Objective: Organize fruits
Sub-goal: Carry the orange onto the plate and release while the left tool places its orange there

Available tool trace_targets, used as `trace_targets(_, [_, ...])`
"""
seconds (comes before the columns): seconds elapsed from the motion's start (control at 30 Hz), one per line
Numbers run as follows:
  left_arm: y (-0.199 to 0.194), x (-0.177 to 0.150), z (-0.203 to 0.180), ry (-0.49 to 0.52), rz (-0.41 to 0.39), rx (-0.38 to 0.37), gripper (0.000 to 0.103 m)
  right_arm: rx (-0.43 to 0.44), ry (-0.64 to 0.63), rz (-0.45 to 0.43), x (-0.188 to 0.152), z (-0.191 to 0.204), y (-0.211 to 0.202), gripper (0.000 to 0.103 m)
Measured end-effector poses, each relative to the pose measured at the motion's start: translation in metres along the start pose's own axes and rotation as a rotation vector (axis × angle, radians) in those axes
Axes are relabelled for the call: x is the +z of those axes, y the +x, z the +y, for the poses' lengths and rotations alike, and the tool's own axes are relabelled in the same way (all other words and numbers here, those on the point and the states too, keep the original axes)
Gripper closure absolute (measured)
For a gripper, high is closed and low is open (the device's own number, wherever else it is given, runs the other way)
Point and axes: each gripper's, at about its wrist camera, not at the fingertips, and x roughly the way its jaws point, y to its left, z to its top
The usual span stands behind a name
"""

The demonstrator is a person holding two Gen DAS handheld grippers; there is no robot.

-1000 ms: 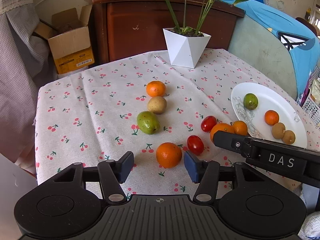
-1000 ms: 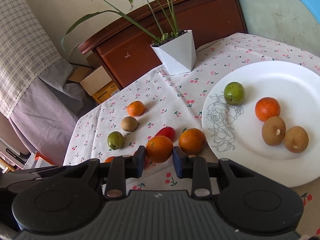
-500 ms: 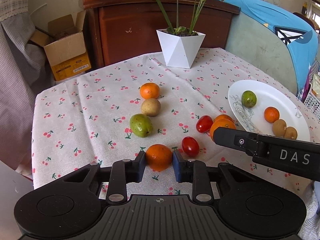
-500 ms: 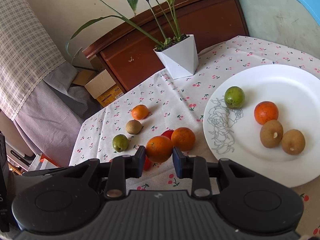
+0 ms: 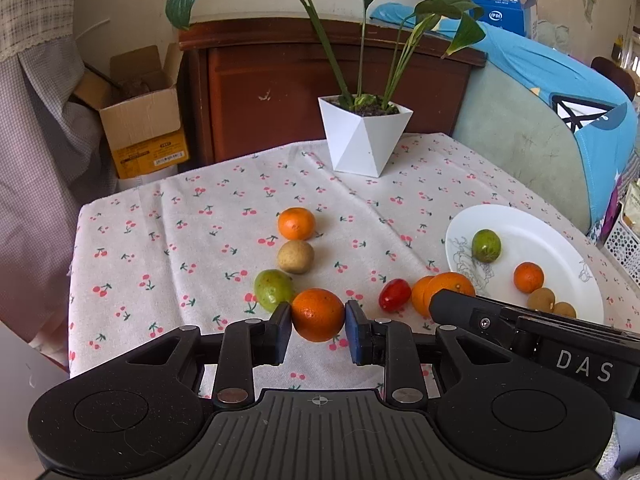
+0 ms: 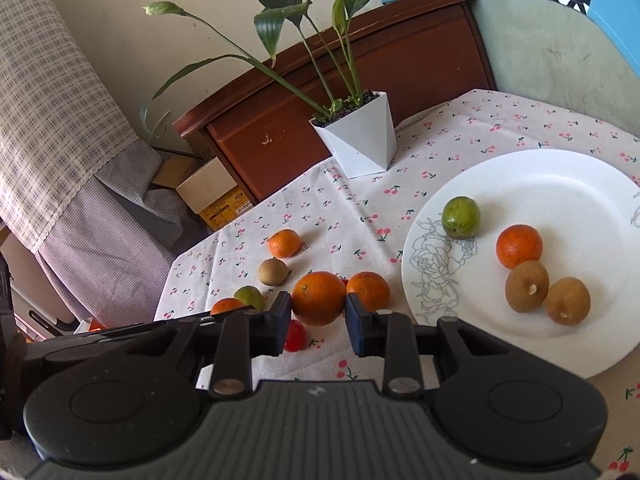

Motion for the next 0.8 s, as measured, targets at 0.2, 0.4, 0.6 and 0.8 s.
trace_targets(0.2, [-0.004, 0.012, -0.021, 0.004, -0.037, -0.054, 0.077, -0.019, 0.019, -0.060, 0.012, -0.010, -0.019, 0.073])
trace_targets(0.4, [-0.002, 0.020, -0.049, 0.021, -0.052, -0.130, 0.077, -0.081, 0.061, -0.129, 0.024, -0.032, -0.041, 0.073])
trace_targets(0.6, [0.006, 0.022, -0.070, 0.038, -0.039, -0.181, 0.077, -0.166, 0.138, -0.168, 0.029, -0.058, -0.054, 0.073])
trace_targets(0.8, [0.017, 0.019, -0.088, 0.065, -0.017, -0.212, 0.077, -0.214, 0.231, -0.162, 0.027, -0.078, -0.058, 0.073])
